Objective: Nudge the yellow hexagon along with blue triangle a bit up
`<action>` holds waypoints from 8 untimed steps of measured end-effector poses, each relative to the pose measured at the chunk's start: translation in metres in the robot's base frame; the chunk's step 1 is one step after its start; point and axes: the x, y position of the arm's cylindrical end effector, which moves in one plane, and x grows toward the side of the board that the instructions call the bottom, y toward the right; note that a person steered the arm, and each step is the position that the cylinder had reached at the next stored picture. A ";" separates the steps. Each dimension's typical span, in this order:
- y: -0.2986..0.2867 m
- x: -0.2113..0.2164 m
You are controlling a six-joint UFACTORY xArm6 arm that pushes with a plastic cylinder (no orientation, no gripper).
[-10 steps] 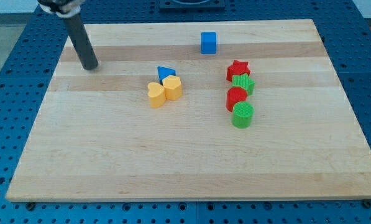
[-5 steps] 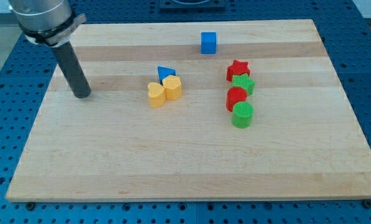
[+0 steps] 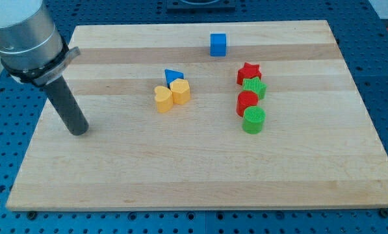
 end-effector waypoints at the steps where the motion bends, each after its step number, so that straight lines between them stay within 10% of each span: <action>1: 0.062 0.006; 8: 0.170 -0.029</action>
